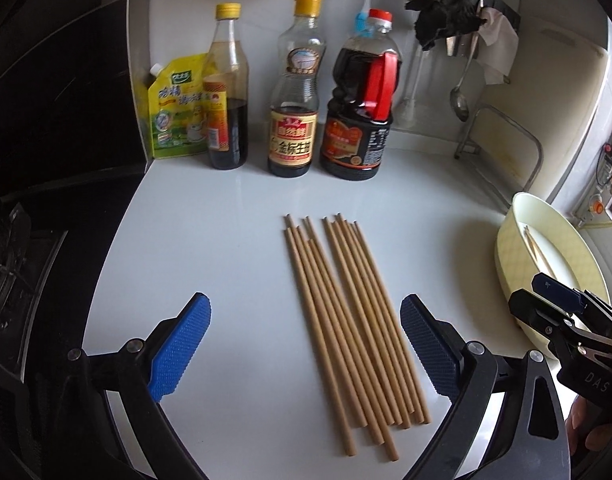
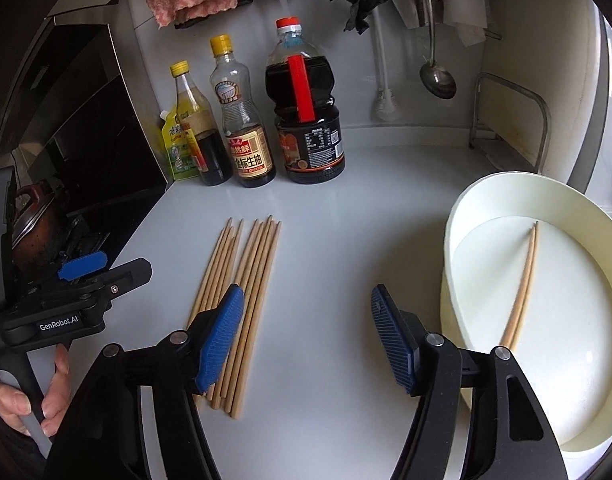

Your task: Organize utensils

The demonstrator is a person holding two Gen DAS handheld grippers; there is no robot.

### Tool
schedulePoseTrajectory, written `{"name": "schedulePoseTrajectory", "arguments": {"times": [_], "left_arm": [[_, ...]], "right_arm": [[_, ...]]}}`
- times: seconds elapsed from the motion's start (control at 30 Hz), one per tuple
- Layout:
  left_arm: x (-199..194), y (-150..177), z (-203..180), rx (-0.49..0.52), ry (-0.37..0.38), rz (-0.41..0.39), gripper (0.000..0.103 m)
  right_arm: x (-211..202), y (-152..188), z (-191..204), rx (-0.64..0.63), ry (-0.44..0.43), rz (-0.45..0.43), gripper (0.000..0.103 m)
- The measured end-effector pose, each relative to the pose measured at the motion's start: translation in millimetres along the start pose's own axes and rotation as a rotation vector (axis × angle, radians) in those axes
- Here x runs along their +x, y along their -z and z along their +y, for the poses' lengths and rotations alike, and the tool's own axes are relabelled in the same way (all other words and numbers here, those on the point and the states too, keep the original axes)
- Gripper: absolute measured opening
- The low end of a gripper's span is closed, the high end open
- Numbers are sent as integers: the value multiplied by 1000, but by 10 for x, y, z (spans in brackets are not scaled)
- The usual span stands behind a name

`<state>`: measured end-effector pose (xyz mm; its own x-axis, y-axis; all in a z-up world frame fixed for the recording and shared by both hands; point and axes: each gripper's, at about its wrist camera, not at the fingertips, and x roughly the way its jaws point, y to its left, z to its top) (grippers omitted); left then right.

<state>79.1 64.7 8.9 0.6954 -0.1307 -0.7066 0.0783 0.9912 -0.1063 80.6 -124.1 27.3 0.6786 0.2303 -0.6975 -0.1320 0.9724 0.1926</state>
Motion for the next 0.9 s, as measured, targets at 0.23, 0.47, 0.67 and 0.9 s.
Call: {"name": "schedulePoseTrajectory", "arguments": {"times": [0.23, 0.47, 0.67, 0.9], "left_arm": [[131, 158, 212, -34, -75, 30, 94], [310, 313, 244, -19, -129, 68, 94], [375, 330, 182, 7, -139, 75, 94], [395, 337, 102, 41, -133, 69, 95]], "right_arm": [[377, 2, 292, -99, -12, 58, 63], [686, 128, 318, -135, 16, 113, 63], [729, 192, 326, -159, 32, 125, 63], [809, 225, 342, -158, 55, 152, 63]]}}
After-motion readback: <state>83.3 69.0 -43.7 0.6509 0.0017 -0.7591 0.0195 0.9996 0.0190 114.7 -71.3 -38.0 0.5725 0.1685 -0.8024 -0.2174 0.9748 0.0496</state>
